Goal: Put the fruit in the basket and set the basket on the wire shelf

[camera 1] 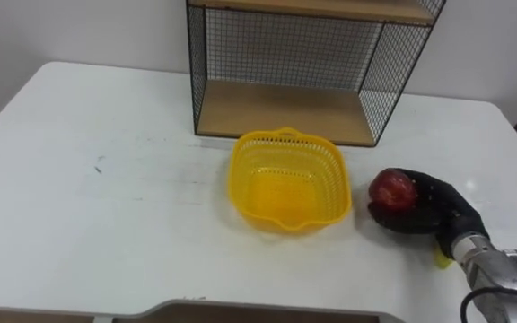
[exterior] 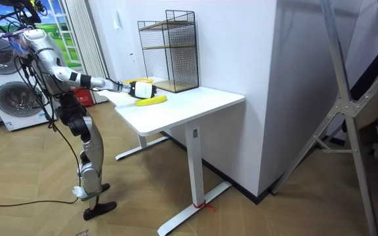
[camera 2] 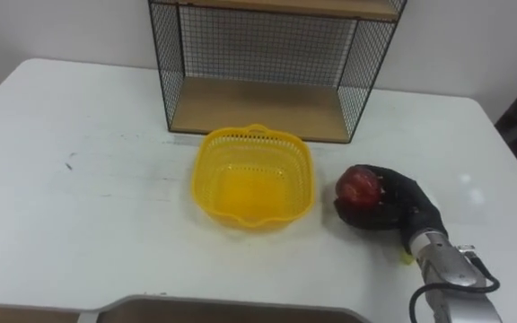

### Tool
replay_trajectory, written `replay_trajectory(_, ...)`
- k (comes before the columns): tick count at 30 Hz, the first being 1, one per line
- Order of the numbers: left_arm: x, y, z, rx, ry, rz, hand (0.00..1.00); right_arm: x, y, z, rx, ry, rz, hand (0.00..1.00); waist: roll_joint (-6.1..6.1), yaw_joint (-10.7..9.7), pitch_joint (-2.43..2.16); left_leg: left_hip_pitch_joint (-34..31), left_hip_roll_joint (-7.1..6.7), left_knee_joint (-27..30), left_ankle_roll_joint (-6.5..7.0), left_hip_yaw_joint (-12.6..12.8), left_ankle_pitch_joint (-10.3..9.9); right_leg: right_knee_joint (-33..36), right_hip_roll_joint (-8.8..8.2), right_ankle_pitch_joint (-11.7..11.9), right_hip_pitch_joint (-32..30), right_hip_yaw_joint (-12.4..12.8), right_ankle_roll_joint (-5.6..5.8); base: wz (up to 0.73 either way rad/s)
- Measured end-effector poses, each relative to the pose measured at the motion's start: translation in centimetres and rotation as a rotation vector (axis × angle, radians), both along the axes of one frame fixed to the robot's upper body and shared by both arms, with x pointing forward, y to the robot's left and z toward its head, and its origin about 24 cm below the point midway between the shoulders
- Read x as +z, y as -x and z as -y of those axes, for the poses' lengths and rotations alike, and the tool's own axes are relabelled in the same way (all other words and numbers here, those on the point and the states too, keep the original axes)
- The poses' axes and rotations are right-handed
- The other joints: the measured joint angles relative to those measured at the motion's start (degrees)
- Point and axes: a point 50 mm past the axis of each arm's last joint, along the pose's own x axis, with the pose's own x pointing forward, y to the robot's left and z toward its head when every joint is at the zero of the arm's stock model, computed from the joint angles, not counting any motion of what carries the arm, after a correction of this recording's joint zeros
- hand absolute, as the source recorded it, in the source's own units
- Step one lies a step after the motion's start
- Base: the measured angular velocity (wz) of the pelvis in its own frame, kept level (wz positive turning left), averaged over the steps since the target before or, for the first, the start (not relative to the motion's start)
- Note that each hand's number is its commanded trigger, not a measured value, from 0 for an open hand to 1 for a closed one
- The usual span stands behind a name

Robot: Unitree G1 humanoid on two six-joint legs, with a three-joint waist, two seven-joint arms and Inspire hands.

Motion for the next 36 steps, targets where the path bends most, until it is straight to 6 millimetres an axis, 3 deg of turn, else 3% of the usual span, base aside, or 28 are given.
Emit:
replay_trajectory(3,-0.1,0.0,0.3,0.004,0.007,0.001,0.0,1.0,-0.4,0.0,-0.017,-0.005,0.052,1.0,0.42,-0.7,0.21,-0.2,-0.02,0.0,0.0,0.0,0.0,0.0,-0.05,0.0,-0.3,0.0,0.02,0.0)
replay_trajectory(10,-0.2,0.0,0.5,0.006,0.013,-0.009,0.0,3.3,-1.5,-0.8,-0.006,-0.015,0.167,1.0,0.83,-1.0,0.09,-0.8,0.12,0.0,0.0,0.1,0.0,0.2,0.14,0.0,-1.0,0.5,0.02,0.0)
replay_trajectory(18,-0.4,-0.4,0.9,0.001,0.023,0.002,0.0,8.1,-2.8,-2.9,0.098,-0.001,0.376,1.0,0.53,-0.7,0.16,-0.8,0.12,-0.4,0.0,0.1,0.0,0.2,0.14,0.0,-0.8,0.6,0.06,0.0)
replay_trajectory(26,-0.5,-0.4,1.1,0.006,0.036,-0.004,0.0,9.2,-3.0,-3.8,0.191,0.122,0.398,1.0,0.67,0.7,0.5,-0.4,0.1,-0.5,0.01,0.1,0.0,0.3,0.12,0.0,-0.9,0.5,0.09,0.0)
replay_trajectory(32,-0.5,-0.8,1.0,-0.001,0.035,0.005,0.0,10.2,-3.2,-5.1,0.277,0.227,0.431,1.0,-0.59,1.8,0.76,-0.4,0.06,-0.4,0.05,0.3,0.0,0.3,0.11,0.0,-1.1,0.6,0.09,0.0)
replay_trajectory(34,-0.4,-0.9,0.8,-0.014,0.031,0.002,0.0,10.1,-3.2,-5.4,0.294,0.235,0.426,1.0,-1.21,2.1,0.68,-0.7,0.05,-0.4,0.06,0.3,0.0,0.3,0.11,0.0,-1.3,0.6,0.09,0.0)
replay_trajectory(36,-0.4,-0.8,0.7,-0.017,0.028,-0.001,0.0,10.0,-3.2,-5.9,0.314,0.234,0.422,1.0,-1.77,2.3,0.31,-1.0,0.04,-0.4,0.06,0.3,0.0,0.4,0.1,0.0,-1.7,0.5,0.11,0.0)
